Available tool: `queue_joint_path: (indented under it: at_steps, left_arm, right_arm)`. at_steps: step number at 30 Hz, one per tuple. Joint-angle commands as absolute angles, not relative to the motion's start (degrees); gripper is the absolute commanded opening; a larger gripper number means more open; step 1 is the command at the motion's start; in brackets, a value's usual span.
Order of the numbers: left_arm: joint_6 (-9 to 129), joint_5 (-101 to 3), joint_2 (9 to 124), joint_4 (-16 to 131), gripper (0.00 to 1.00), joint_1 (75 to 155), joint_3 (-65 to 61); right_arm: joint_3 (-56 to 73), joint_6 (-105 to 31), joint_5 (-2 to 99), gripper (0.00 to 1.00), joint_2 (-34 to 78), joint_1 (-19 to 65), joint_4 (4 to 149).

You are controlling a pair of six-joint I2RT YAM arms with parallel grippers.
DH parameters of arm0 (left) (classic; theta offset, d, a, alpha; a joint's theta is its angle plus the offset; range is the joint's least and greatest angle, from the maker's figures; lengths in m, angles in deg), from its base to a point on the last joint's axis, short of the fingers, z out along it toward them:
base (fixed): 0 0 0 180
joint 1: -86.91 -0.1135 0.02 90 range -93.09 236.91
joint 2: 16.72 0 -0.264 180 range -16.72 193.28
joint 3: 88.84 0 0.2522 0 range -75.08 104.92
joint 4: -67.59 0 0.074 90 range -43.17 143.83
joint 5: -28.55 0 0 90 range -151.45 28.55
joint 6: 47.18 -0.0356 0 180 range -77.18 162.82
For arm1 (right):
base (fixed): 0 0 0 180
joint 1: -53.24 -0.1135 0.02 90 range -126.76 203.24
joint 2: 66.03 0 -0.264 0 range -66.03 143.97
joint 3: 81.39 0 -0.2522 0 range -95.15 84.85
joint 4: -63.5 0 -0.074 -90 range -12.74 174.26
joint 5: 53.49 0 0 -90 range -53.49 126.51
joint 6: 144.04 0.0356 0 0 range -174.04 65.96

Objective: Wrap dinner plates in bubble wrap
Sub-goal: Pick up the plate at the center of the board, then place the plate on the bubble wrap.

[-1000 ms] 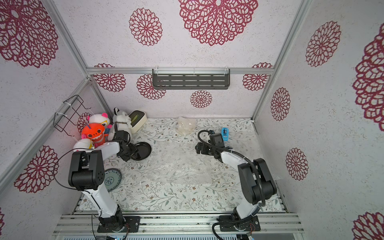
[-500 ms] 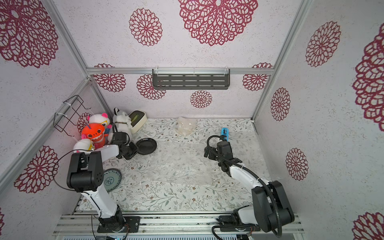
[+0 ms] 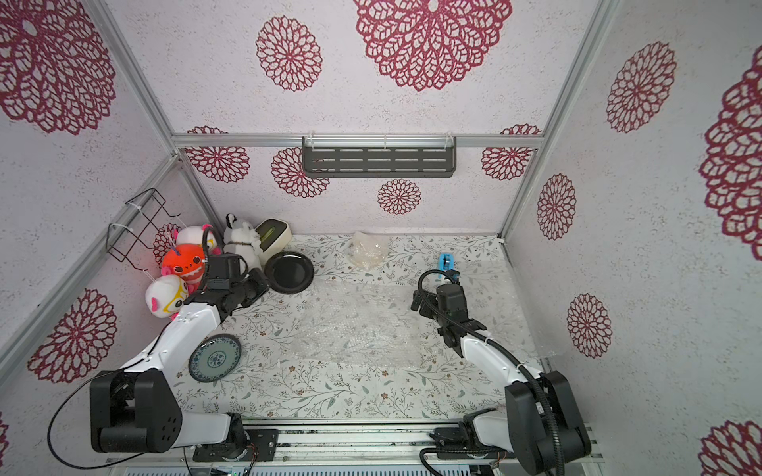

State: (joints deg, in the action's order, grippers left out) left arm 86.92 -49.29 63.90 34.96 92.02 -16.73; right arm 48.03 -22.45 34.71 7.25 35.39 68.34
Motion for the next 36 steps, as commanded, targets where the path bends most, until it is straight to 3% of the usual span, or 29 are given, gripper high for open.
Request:
queue_joint_path:
  at_steps: [1, 6, 12, 21, 26, 27, 29, 31, 36]
  left_arm:
    - [84.99, -36.91, 69.89, 34.02, 0.0, 98.71, -14.12]
    - [81.41, -32.06, 80.75, 33.47, 0.0, 105.78, -8.7]
    - [77.82, -31.6, 88.94, 31.31, 0.0, 106.65, -6.71]
    - [73.42, -27.84, 91.56, 33.43, 0.0, 106.69, -8.02]
    - [74.63, -30.81, 92.78, 36.72, 0.0, 106.73, -9.1]
    - [74.74, -30.98, 93.24, 36.62, 0.04, 106.78, -8.91]
    - [74.51, -32.71, 93.78, 35.49, 0.3, 106.79, -8.47]
    - [74.29, -35.1, 91.65, 33.79, 0.47, 106.69, -9.53]
    - [75.85, -44.51, 78.7, 23.15, 0.68, 106.38, -14.15]
  right_arm:
    - [45.51, -21.97, 41.61, 0.99, 9.92, 35.58, 66.69]
    - [43.64, -20.26, 44.23, 0.99, 12.85, 35.61, 66.04]
    - [43.81, -19.49, 46.81, 0.98, 13.86, 35.58, 64.44]
    - [43.65, -18.97, 48.86, 0.96, 15.31, 35.55, 63.21]
    - [43.19, -18.81, 50.51, 0.95, 16.32, 35.54, 62.74]
    - [43.1, -18.86, 50.81, 0.95, 16.45, 35.51, 62.67]
    - [43.02, -18.74, 51.15, 0.95, 16.59, 35.49, 62.51]
    - [43.1, -18.78, 51.44, 0.95, 16.5, 35.41, 62.55]
    - [43.17, -19.0, 51.57, 0.97, 15.46, 35.27, 62.28]
